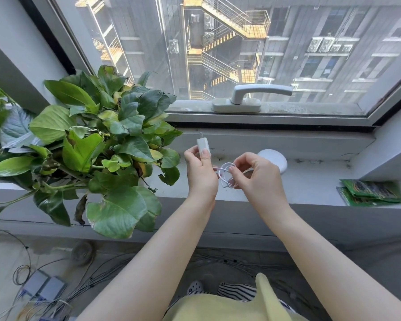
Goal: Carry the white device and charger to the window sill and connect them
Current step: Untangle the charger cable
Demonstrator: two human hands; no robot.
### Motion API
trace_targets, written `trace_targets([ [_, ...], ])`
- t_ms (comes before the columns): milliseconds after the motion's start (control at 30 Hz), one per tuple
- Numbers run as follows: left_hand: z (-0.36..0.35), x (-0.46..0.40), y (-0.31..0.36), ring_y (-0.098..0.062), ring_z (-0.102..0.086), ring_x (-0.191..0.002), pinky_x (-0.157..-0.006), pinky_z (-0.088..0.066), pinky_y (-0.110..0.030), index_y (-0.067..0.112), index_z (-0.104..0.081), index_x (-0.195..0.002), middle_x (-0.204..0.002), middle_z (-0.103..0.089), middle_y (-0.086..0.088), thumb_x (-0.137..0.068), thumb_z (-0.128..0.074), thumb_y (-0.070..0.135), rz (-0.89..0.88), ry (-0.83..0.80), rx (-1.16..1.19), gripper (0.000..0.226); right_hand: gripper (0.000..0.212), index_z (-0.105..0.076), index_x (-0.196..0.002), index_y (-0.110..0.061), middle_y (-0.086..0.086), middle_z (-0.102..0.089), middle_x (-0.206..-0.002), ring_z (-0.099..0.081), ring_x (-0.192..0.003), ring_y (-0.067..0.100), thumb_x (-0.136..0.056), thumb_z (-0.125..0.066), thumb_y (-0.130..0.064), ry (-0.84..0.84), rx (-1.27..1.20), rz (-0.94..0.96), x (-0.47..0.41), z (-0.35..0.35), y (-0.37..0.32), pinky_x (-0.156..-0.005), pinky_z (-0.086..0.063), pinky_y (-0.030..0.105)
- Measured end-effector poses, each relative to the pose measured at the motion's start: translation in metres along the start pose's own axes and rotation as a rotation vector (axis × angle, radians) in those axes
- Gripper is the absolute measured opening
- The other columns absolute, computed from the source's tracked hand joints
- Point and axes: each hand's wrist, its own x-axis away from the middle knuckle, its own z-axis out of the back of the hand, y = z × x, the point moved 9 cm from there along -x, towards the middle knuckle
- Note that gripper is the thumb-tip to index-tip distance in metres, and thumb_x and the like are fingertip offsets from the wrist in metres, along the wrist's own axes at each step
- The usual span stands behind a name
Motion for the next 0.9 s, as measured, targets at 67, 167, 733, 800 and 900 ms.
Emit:
trace_targets([
  [67, -0.003, 0.001, 0.0, -0.012, -0.053, -0.071, -0.077, -0.051, -0.039, 0.023, -0.036, -0.115, -0.101, -0.052, 0.002, -0.102, -0.032, 0.027, 0.008, -0.01, 0.04, 0.014, 0.016, -0.057, -0.071, -0.02, 0.004, -0.067, -0.074, -0.07, -0.068, 0.022, -0.083, -0.065, -0.026, 0.0, 0.008, 0.026, -0.001, -0.003, -0.002, -0.065, -0.057, 0.041],
  [167, -0.003, 0.0, 0.0, -0.01, -0.05, -0.066, -0.061, -0.049, -0.027, 0.019, -0.037, -0.117, -0.096, -0.05, 0.002, -0.102, -0.032, 0.025, 0.005, 0.012, 0.06, 0.017, 0.017, -0.059, -0.071, -0.018, 0.003, -0.063, -0.072, -0.063, -0.067, 0.018, -0.085, -0.064, -0.027, -0.063, -0.043, -0.003, -0.005, -0.01, 0.0, -0.066, -0.052, 0.037],
  [733, 0.002, -0.022, -0.005, -0.002, -0.034, -0.041, -0.038, -0.031, -0.014, 0.009, -0.049, -0.101, -0.084, -0.059, 0.0, -0.101, -0.038, 0.021, 0.137, -0.131, 0.359, 0.016, 0.044, -0.038, -0.055, -0.018, -0.002, -0.044, -0.055, -0.035, -0.049, 0.011, -0.095, -0.052, -0.03, -0.347, -0.638, -0.424, -0.008, 0.004, 0.007, -0.044, -0.032, 0.016],
  [800, 0.005, -0.022, -0.009, -0.005, -0.037, -0.05, -0.045, -0.038, -0.015, 0.01, -0.051, -0.108, -0.085, -0.061, 0.002, -0.101, -0.04, 0.024, 0.128, -0.121, 0.3, 0.02, 0.044, -0.042, -0.054, -0.018, -0.001, -0.05, -0.059, -0.039, -0.049, 0.01, -0.095, -0.052, -0.03, -0.281, -0.609, -0.351, -0.013, 0.014, 0.001, -0.045, -0.035, 0.016],
  [900, 0.005, -0.02, -0.013, -0.006, -0.044, -0.057, -0.054, -0.046, -0.016, 0.013, -0.056, -0.104, -0.086, -0.063, 0.004, -0.101, -0.039, 0.027, 0.136, -0.128, 0.265, 0.022, 0.041, -0.051, -0.061, -0.013, 0.003, -0.052, -0.061, -0.043, -0.044, 0.01, -0.098, -0.047, -0.03, -0.309, -0.545, -0.266, -0.014, 0.016, -0.008, -0.041, -0.035, 0.017],
])
